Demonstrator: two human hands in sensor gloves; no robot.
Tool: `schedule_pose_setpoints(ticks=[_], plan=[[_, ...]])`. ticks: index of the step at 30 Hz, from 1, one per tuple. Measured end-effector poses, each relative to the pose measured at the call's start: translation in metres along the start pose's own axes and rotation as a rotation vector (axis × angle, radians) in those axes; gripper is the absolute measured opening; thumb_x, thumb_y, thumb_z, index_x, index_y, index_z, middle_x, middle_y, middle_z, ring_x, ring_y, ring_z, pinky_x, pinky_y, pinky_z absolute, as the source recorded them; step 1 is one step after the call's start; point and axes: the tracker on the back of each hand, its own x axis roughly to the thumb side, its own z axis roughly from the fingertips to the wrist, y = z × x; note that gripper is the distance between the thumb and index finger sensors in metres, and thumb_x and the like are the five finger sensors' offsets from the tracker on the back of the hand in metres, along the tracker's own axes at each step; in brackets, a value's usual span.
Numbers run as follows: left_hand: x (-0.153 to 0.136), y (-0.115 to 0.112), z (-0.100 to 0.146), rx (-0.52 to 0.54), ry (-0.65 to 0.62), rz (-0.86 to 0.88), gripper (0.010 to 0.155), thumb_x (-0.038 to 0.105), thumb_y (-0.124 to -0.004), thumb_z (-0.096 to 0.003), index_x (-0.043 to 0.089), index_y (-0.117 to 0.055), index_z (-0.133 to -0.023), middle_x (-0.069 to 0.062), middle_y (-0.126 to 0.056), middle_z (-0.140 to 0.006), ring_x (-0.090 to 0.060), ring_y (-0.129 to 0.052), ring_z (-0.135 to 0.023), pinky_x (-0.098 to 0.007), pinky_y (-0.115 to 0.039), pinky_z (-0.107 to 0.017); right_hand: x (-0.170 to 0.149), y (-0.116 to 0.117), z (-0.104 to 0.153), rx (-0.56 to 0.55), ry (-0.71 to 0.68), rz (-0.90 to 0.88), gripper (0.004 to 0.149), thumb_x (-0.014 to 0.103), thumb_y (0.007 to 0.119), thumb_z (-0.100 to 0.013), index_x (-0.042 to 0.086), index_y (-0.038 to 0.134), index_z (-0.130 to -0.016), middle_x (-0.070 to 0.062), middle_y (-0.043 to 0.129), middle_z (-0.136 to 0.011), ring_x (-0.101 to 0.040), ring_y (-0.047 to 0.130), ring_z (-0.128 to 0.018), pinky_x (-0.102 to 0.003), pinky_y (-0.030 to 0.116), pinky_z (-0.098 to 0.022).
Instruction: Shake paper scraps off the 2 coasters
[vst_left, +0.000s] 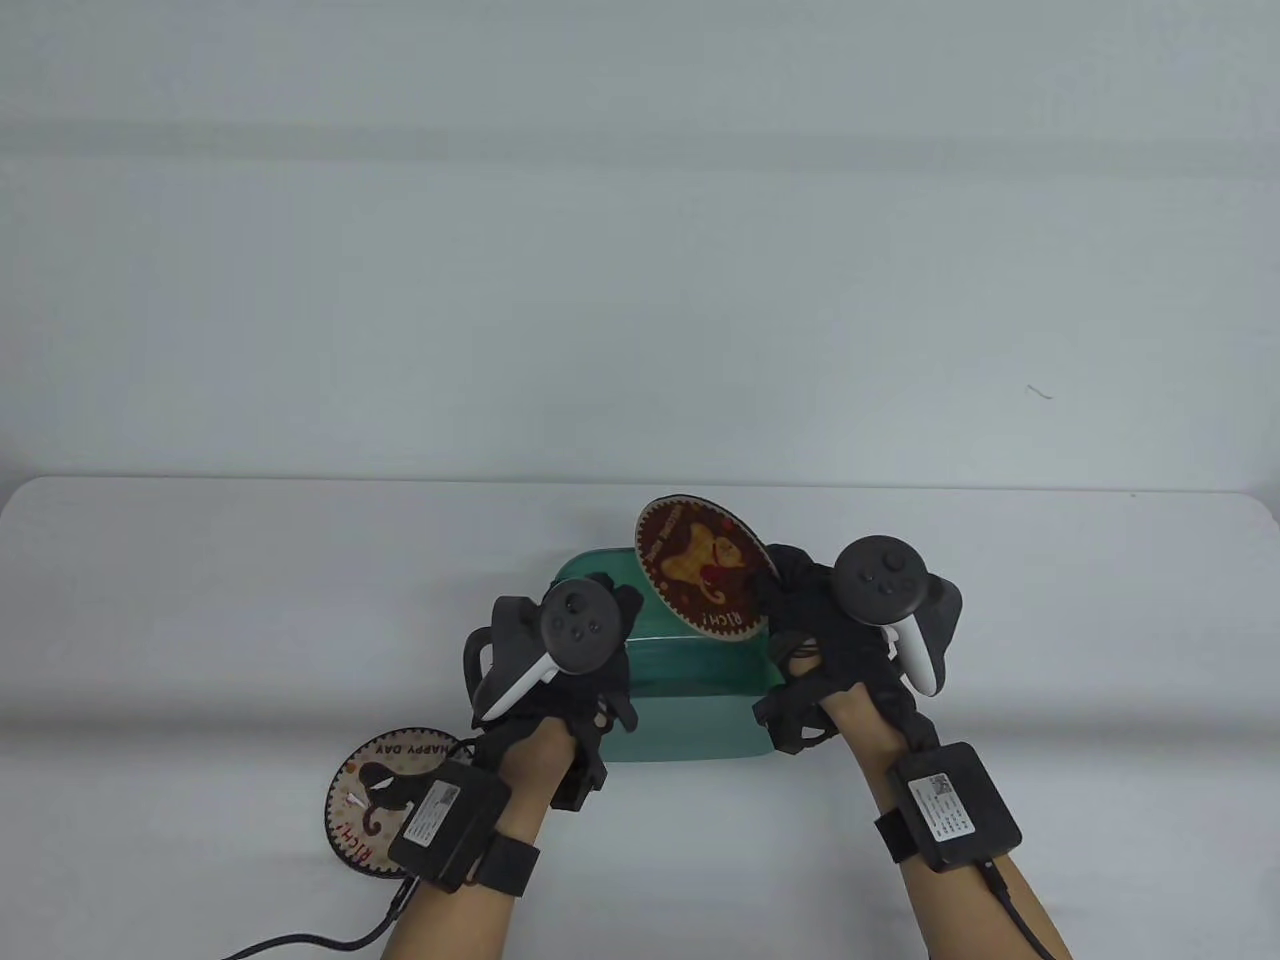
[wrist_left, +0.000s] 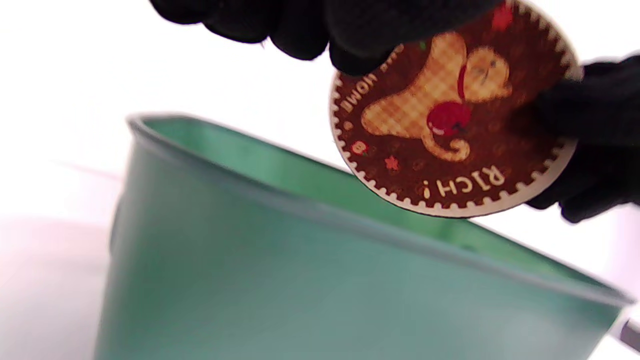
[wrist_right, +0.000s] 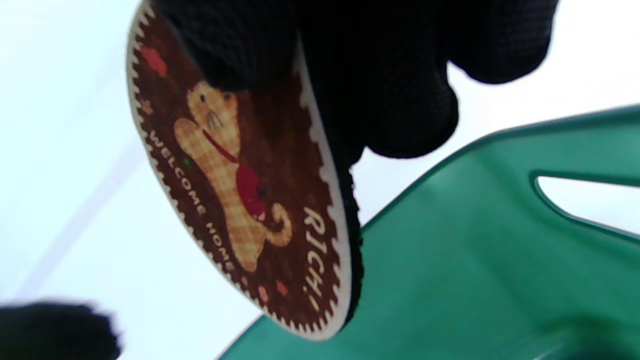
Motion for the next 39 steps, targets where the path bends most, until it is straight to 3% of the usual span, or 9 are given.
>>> schedule_pose_setpoints(ticks=[2, 7, 14, 17, 23, 31, 39], plan=[[-0.010, 0.008, 0.018, 0.090, -0.013, 0.056, 0.052, 0.031, -0.072, -0.0477, 0.022, -0.062, -0.098, -0.008, -0.055, -0.104, -0.039, -0.054, -0.097, -0.052, -0.056, -0.069, -0.005, -0.012, -0.002, -0.018, 0.036, -0.077, 0.043, 0.031, 0.072, -0.044, 0.022, 0.063, -0.085, -0.005, 0.091, -0.071, -0.023, 0.092, -0.056, -0.044, 0.071, -0.049], [-0.037, 0.012, 0.059, 0.152, 0.045, 0.192, 0.053, 0.034, -0.072, -0.0487, 0.021, -0.061, -0.098, -0.009, -0.054, -0.104, -0.041, -0.056, -0.096, -0.053, -0.057, -0.068, -0.022, -0.044, -0.007, -0.078, 0.112, -0.221, 0.047, 0.031, 0.067, -0.046, 0.024, 0.053, -0.091, -0.004, 0.087, -0.077, -0.021, 0.090, -0.061, -0.043, 0.070, -0.052], [-0.072, -0.019, 0.096, 0.141, 0.129, 0.268, 0.053, 0.035, -0.072, -0.0489, 0.019, -0.061, -0.098, -0.011, -0.056, -0.103, -0.042, -0.058, -0.094, -0.053, -0.059, -0.066, -0.079, -0.075, -0.017, -0.202, 0.283, -0.396, 0.049, 0.034, 0.064, -0.049, 0.026, 0.045, -0.094, 0.000, 0.083, -0.081, -0.018, 0.088, -0.066, -0.040, 0.070, -0.054], [-0.085, -0.031, 0.102, 0.073, 0.162, 0.289, 0.053, 0.036, -0.072, -0.0487, 0.019, -0.062, -0.098, -0.011, -0.056, -0.103, -0.042, -0.058, -0.094, -0.053, -0.060, -0.066, -0.110, -0.068, -0.022, -0.211, 0.381, -0.492, 0.050, 0.033, 0.064, -0.049, 0.026, 0.045, -0.094, -0.002, 0.083, -0.081, -0.019, 0.088, -0.065, -0.040, 0.070, -0.053], [-0.098, -0.040, 0.106, 0.033, 0.202, 0.305, 0.053, 0.036, -0.072, -0.0486, 0.018, -0.062, -0.097, -0.012, -0.056, -0.102, -0.043, -0.059, -0.092, -0.052, -0.060, -0.065, -0.149, -0.039, -0.033, -0.173, 0.492, -0.516, 0.050, 0.029, 0.063, -0.048, 0.023, 0.044, -0.094, -0.006, 0.081, -0.083, -0.022, 0.087, -0.066, -0.042, 0.069, -0.053], [-0.095, -0.046, 0.104, -0.011, 0.203, 0.293, 0.053, 0.037, -0.072, -0.0485, 0.017, -0.063, -0.097, -0.013, -0.056, -0.102, -0.044, -0.060, -0.092, -0.052, -0.061, -0.065, -0.181, 0.006, -0.041, -0.092, 0.560, -0.413, 0.051, 0.026, 0.064, -0.047, 0.022, 0.043, -0.094, -0.007, 0.079, -0.084, -0.024, 0.086, -0.068, -0.044, 0.069, -0.053], [-0.097, -0.046, 0.105, -0.017, 0.221, 0.292, 0.053, 0.037, -0.072, -0.0484, 0.017, -0.064, -0.097, -0.013, -0.057, -0.101, -0.044, -0.061, -0.091, -0.052, -0.061, -0.064, -0.191, 0.027, -0.048, -0.025, 0.587, -0.281, 0.054, 0.030, 0.068, -0.046, 0.019, 0.044, -0.093, -0.005, 0.083, -0.083, -0.024, 0.092, -0.061, -0.042, 0.073, -0.048]])
